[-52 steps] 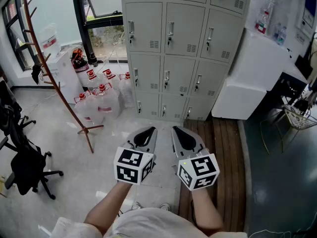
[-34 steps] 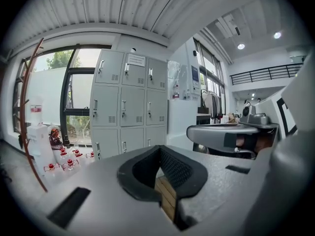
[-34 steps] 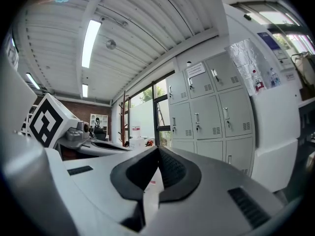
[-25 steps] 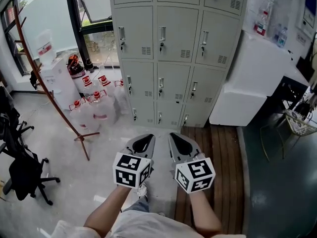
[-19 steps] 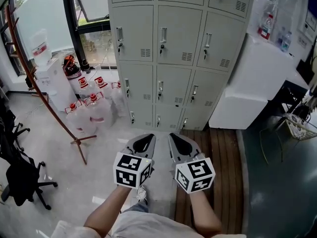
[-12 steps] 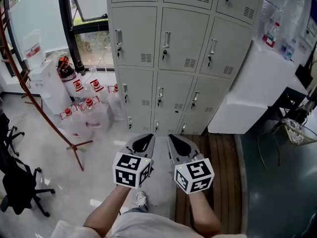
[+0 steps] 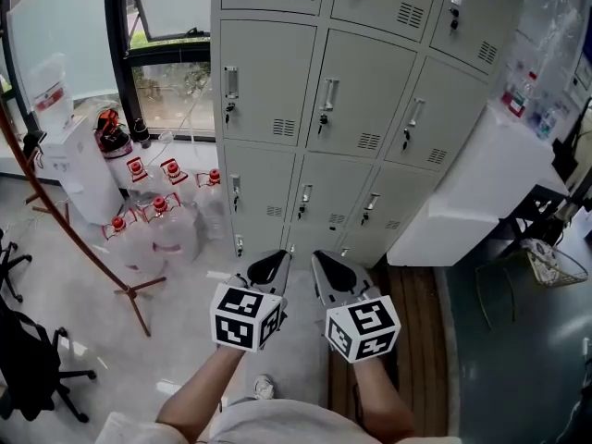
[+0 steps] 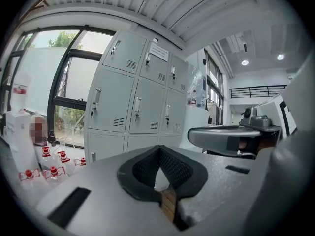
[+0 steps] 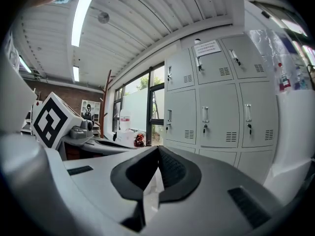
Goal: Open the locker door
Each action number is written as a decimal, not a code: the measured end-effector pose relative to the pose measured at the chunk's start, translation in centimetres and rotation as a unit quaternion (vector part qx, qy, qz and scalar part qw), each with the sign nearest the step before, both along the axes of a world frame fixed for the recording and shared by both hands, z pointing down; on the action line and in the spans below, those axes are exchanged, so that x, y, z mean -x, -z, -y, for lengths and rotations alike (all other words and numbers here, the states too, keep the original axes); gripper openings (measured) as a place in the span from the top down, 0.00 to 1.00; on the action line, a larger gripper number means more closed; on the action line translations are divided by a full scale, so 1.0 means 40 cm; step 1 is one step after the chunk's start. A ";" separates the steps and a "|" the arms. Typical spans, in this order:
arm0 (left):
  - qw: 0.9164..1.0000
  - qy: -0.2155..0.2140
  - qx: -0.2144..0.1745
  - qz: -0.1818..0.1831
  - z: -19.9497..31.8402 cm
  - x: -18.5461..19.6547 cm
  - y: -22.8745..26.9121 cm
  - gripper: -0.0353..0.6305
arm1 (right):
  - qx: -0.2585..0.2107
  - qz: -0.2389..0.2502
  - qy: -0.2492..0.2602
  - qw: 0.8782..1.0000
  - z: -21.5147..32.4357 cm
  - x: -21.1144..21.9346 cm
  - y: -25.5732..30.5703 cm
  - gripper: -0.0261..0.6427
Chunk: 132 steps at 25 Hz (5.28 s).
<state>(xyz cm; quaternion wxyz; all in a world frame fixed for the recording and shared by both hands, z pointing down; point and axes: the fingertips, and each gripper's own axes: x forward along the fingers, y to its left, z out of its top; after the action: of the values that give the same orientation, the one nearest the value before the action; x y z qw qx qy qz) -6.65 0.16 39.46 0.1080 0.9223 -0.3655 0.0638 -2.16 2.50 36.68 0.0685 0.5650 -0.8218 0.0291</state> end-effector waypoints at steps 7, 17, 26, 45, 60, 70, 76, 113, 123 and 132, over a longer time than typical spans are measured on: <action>1.000 -0.009 -0.004 0.004 0.083 0.034 -0.002 0.94 | -0.008 0.003 -0.004 1.000 0.091 0.039 0.007 0.96; 1.000 -0.013 -0.020 0.002 0.189 0.038 0.016 0.94 | -0.026 0.001 -0.005 1.000 0.199 0.041 0.032 0.96; 0.999 -0.013 -0.029 0.014 0.309 -0.010 0.023 0.94 | -0.041 0.011 -0.003 0.999 0.324 -0.010 0.047 0.96; 0.999 0.012 -0.020 0.041 0.682 -0.189 0.014 0.94 | -0.046 0.040 0.023 0.998 0.704 -0.196 0.053 0.96; 0.998 0.015 -0.028 0.045 0.888 -0.333 0.033 0.94 | -0.059 0.037 0.040 0.997 0.917 -0.320 0.078 0.96; 0.999 -0.002 -0.023 0.035 0.976 -0.359 0.033 0.94 | -0.072 0.026 0.014 0.997 1.006 -0.351 0.104 0.96; 0.999 -0.034 -0.026 0.034 1.021 -0.362 0.038 0.94 | -0.081 0.024 -0.019 0.996 1.057 -0.358 0.125 0.95; 0.982 -0.183 -0.037 0.016 1.080 -0.341 0.047 0.94 | -0.088 0.039 -0.124 0.988 1.137 -0.330 0.161 0.76; 0.975 -0.219 -0.033 0.016 1.038 -0.342 0.040 0.94 | -0.089 0.043 -0.120 0.988 1.061 -0.317 0.162 0.76; 0.965 -0.260 -0.034 0.011 0.987 -0.367 0.044 0.94 | -0.095 0.038 -0.146 0.984 0.971 -0.323 0.160 0.75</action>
<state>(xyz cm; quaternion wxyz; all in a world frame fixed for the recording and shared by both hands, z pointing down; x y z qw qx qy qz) 8.02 -39.33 37.69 0.0520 0.9880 -0.1160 0.0877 10.74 -36.35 30.26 -0.0216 0.6810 -0.7318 -0.0183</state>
